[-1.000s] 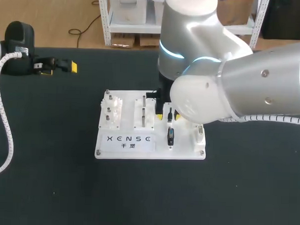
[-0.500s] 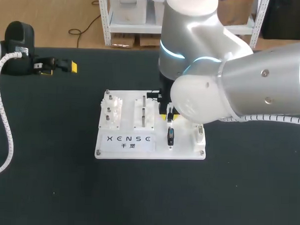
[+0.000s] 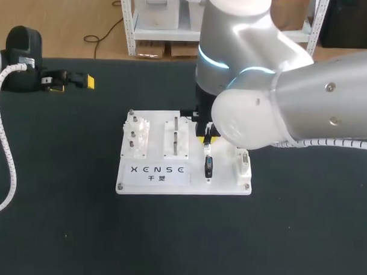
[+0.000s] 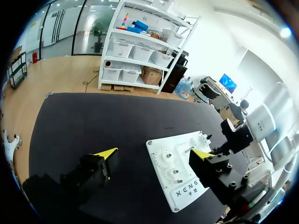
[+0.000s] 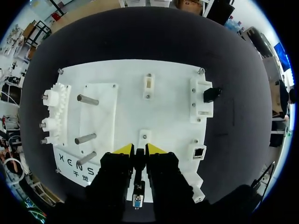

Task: Insert the USB connector, Ethernet cable, and multi-pin plug into their matching sockets one by one.

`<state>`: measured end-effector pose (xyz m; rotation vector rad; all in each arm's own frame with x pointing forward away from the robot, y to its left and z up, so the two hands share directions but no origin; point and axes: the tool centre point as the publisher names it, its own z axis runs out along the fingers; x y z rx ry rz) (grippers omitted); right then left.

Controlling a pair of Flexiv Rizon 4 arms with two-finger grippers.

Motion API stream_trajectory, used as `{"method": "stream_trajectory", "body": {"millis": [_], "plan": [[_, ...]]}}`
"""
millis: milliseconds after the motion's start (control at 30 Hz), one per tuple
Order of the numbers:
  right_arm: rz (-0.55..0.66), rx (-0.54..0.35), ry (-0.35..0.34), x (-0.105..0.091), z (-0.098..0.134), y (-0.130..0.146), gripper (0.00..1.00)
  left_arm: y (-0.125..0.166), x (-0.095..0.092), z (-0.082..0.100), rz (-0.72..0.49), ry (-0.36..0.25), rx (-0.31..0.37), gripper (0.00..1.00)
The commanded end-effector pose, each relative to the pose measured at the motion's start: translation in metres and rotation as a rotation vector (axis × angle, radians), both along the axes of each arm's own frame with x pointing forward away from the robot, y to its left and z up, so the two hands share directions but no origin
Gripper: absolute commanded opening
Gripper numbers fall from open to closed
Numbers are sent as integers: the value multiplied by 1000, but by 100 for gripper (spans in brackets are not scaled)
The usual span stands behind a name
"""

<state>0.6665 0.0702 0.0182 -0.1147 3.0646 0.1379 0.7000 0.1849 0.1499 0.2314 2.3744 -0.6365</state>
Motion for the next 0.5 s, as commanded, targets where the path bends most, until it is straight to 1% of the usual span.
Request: {"method": "stream_trajectory", "body": {"millis": [33, 267, 500], "plan": [[-4, 2, -20, -6, 6, -4, 0, 0, 0, 0, 0, 0, 0, 100], [-15, 10, -57, -5, 21, -13, 0, 0, 0, 0, 0, 0, 0, 100], [-44, 16, -77, 0, 32, -33, 0, 0, 0, 0, 0, 0, 0, 100]]}}
